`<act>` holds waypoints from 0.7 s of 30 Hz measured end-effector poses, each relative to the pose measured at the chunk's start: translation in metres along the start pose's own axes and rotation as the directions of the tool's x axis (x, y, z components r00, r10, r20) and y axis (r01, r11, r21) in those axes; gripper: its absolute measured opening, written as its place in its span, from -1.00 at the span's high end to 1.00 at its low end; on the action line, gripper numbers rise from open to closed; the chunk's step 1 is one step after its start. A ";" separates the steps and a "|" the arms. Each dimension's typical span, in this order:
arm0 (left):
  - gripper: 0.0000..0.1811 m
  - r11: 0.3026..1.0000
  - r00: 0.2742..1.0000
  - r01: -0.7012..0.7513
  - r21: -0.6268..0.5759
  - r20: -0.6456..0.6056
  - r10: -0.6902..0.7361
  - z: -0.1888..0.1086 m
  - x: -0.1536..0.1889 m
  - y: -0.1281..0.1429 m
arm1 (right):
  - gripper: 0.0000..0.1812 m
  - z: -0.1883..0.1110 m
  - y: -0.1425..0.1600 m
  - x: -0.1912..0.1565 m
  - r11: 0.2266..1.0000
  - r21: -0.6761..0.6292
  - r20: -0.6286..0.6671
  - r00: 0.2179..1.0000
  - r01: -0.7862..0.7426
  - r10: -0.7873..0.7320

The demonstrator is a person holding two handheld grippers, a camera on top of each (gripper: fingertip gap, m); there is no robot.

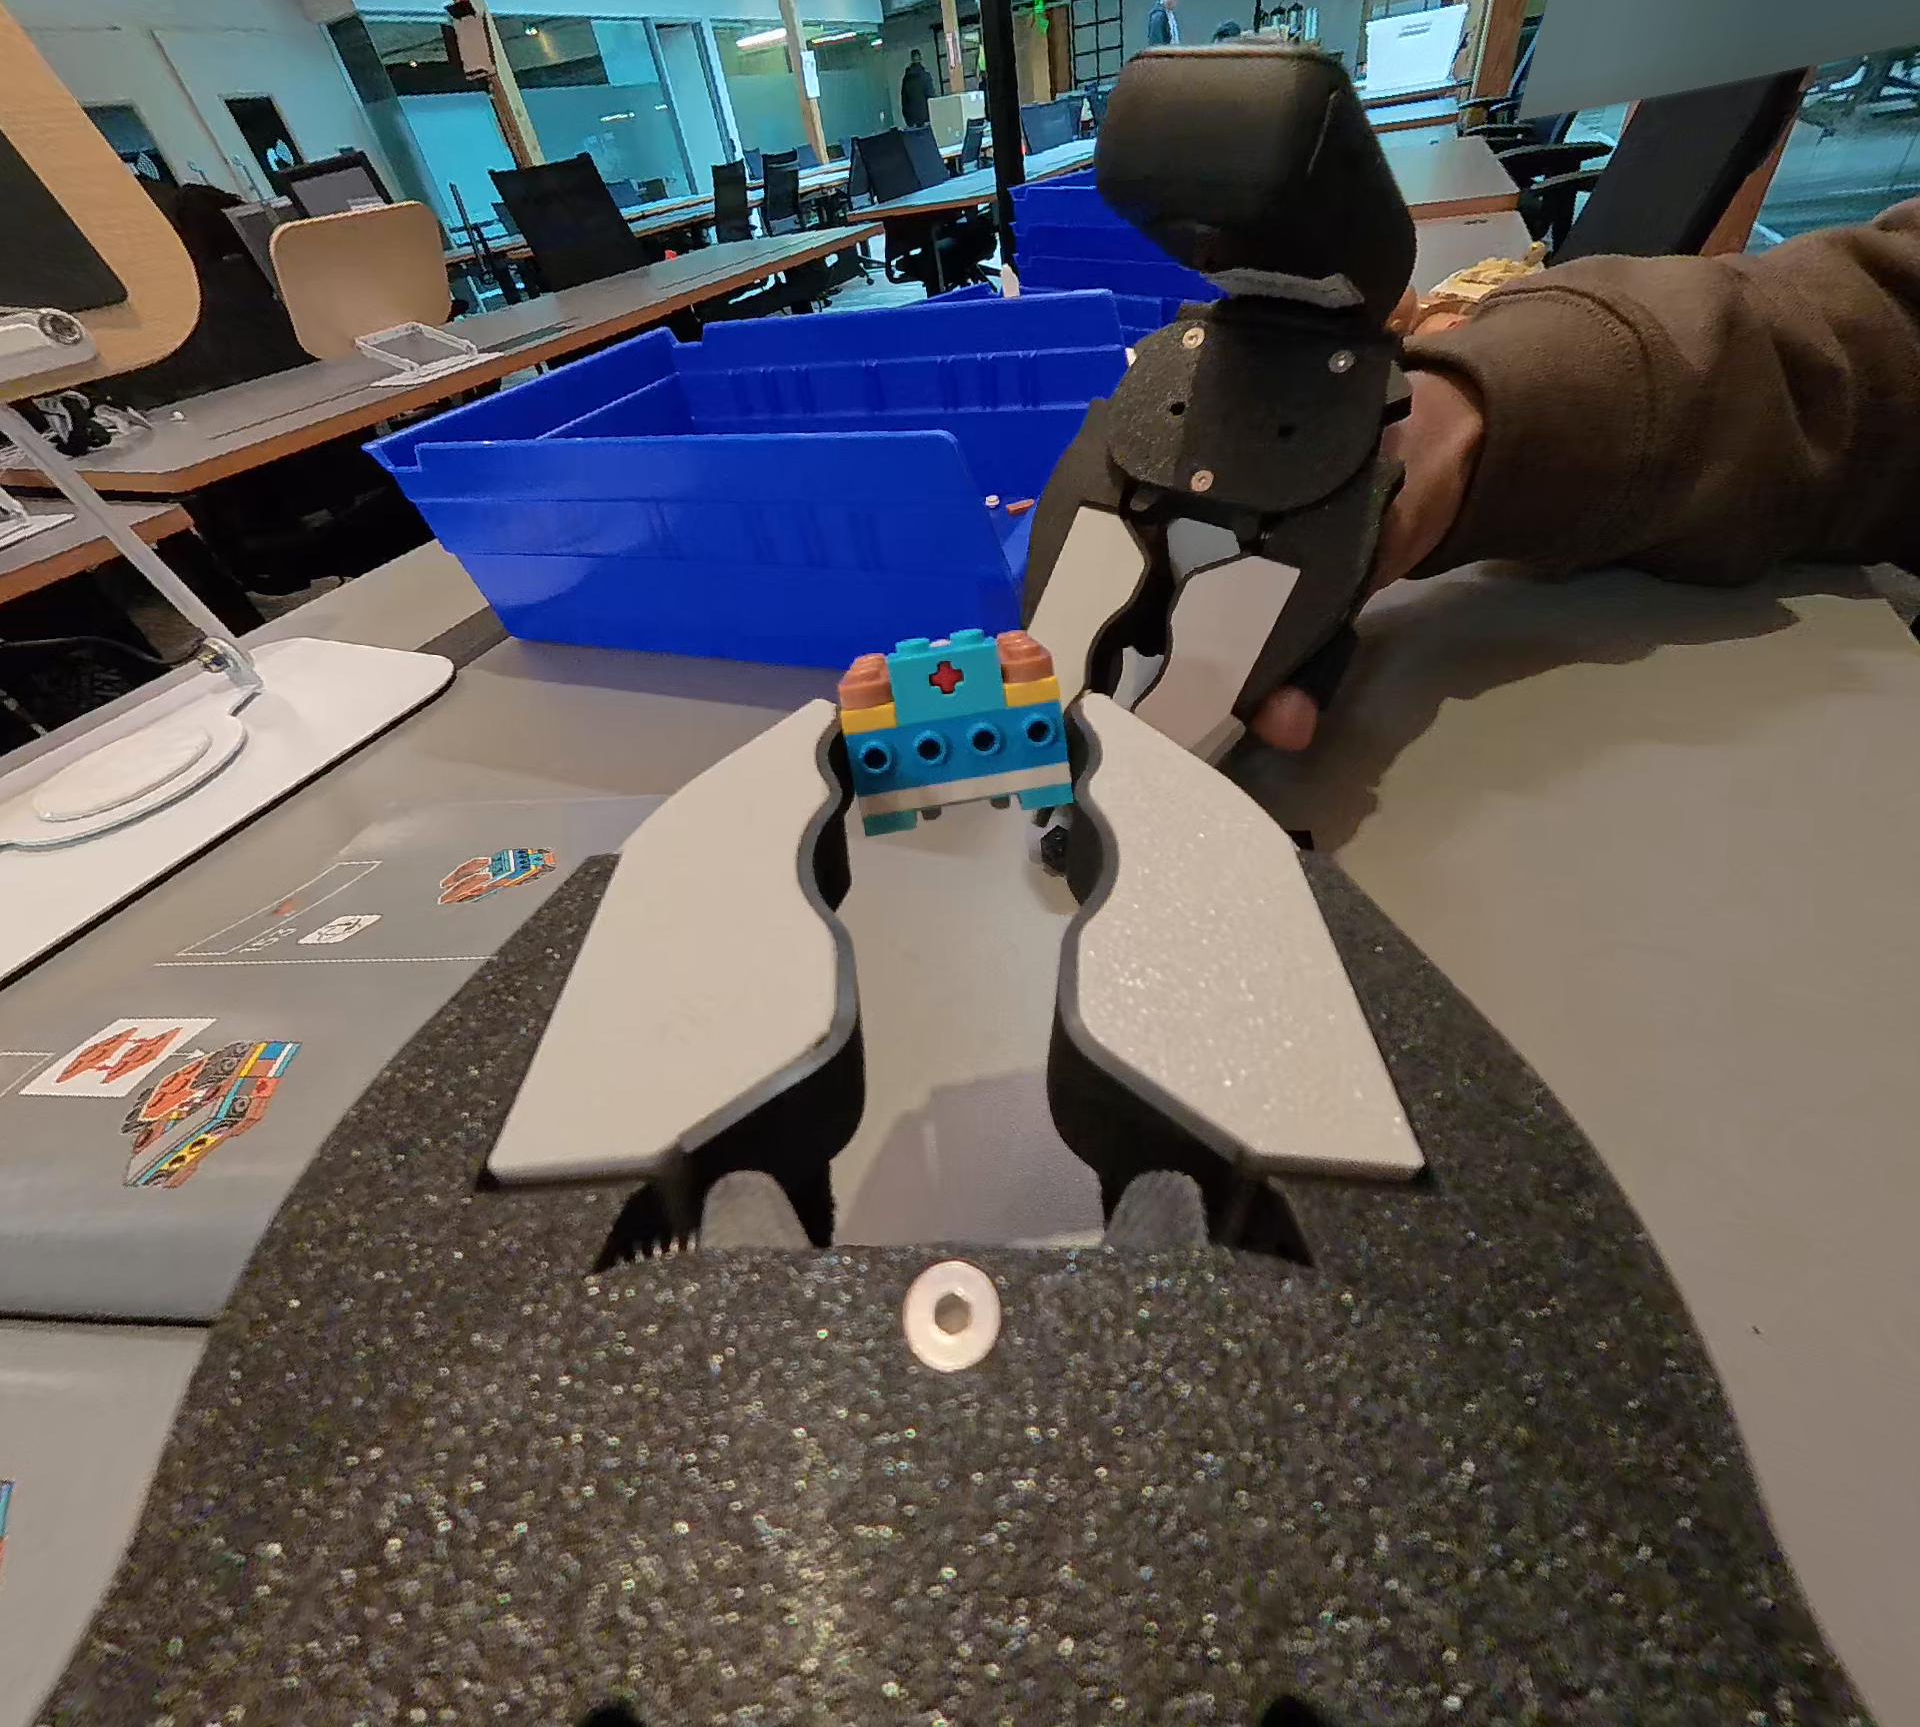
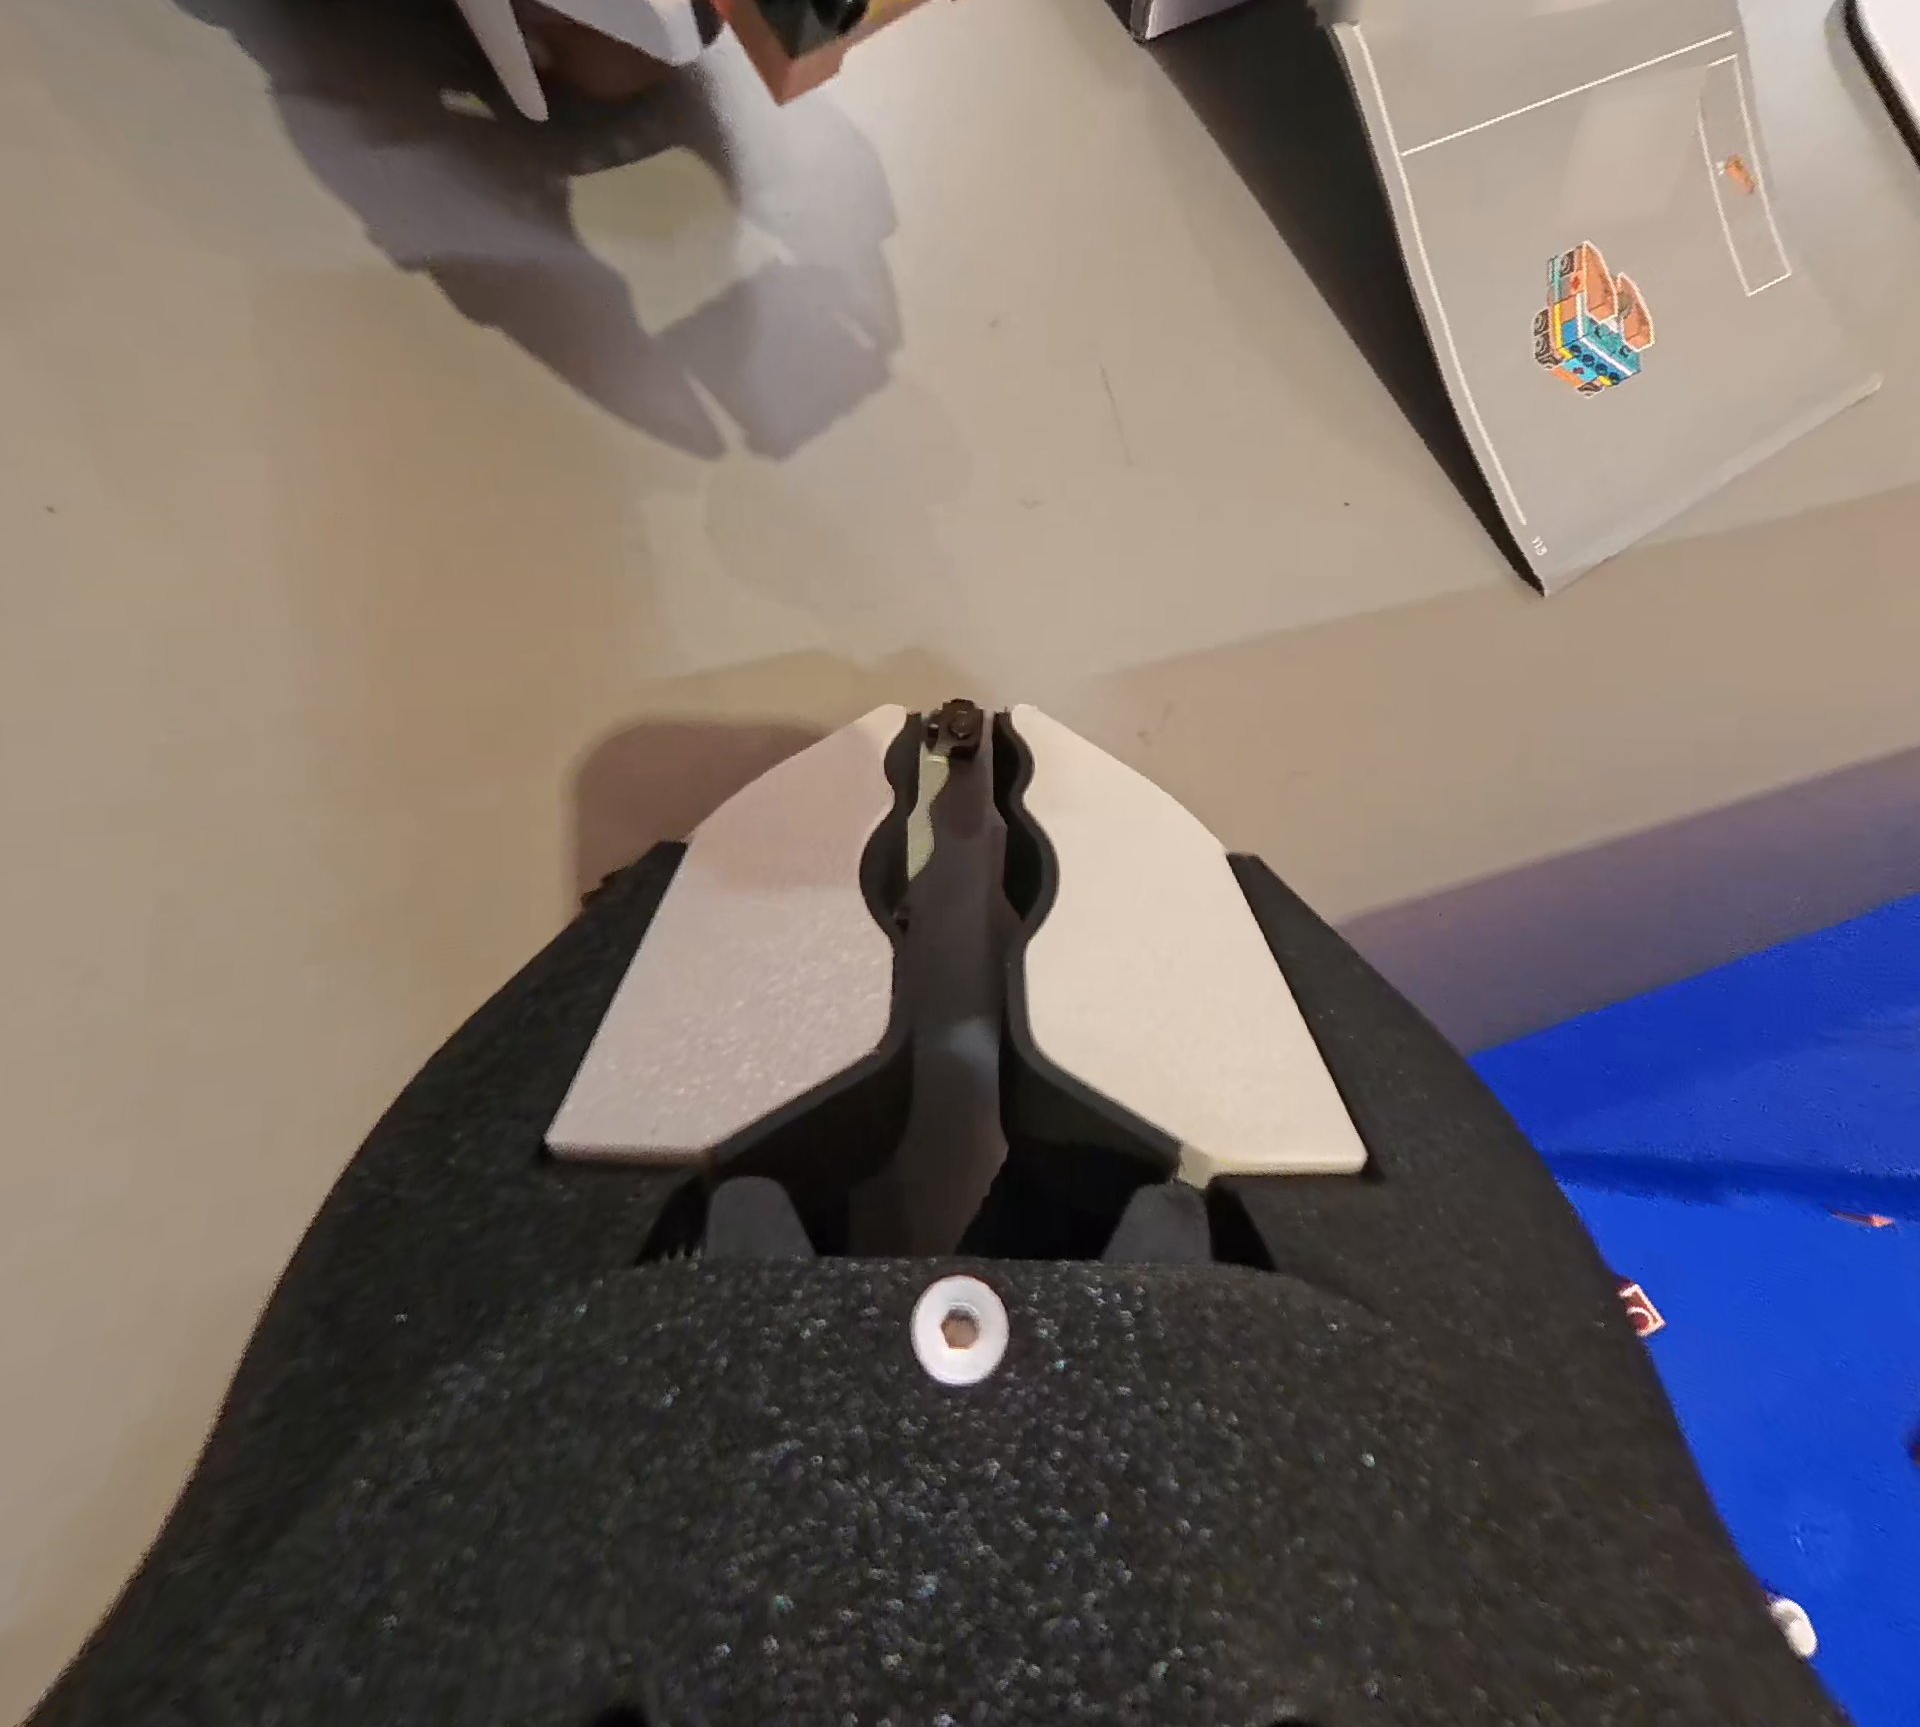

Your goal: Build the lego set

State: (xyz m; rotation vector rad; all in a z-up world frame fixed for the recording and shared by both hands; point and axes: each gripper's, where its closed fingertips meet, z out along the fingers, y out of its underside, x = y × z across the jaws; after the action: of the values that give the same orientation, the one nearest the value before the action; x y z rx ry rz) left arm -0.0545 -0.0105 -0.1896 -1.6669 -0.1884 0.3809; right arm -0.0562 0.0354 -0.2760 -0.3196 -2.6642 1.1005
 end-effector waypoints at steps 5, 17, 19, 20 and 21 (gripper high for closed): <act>0.57 1.000 1.000 -0.002 0.001 -0.006 0.002 0.000 0.001 0.000 | 0.86 0.003 0.003 0.001 1.000 -0.020 0.002 1.000 -0.011 0.011; 0.57 1.000 1.000 -0.007 -0.001 -0.023 0.007 0.000 0.005 0.000 | 0.89 0.003 0.002 -0.002 1.000 -0.010 0.035 0.999 -0.007 0.007; 0.57 1.000 1.000 -0.006 -0.002 -0.026 0.006 0.001 0.005 0.000 | 0.89 0.001 -0.002 -0.006 1.000 0.013 0.065 0.998 -0.016 0.015; 0.57 1.000 1.000 -0.005 -0.003 -0.030 0.005 0.001 0.006 0.000 | 0.89 0.000 -0.004 -0.007 0.999 0.032 0.084 0.996 -0.029 0.026; 0.57 1.000 0.999 -0.004 -0.005 -0.036 0.004 0.001 0.007 0.001 | 0.89 -0.002 -0.008 -0.010 0.998 0.055 0.108 0.993 -0.042 0.036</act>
State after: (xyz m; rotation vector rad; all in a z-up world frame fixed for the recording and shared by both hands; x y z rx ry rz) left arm -0.0488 -0.0077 -0.1915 -1.6784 -0.1598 0.3535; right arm -0.0472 0.0287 -0.2700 -0.3109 -2.7240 1.2363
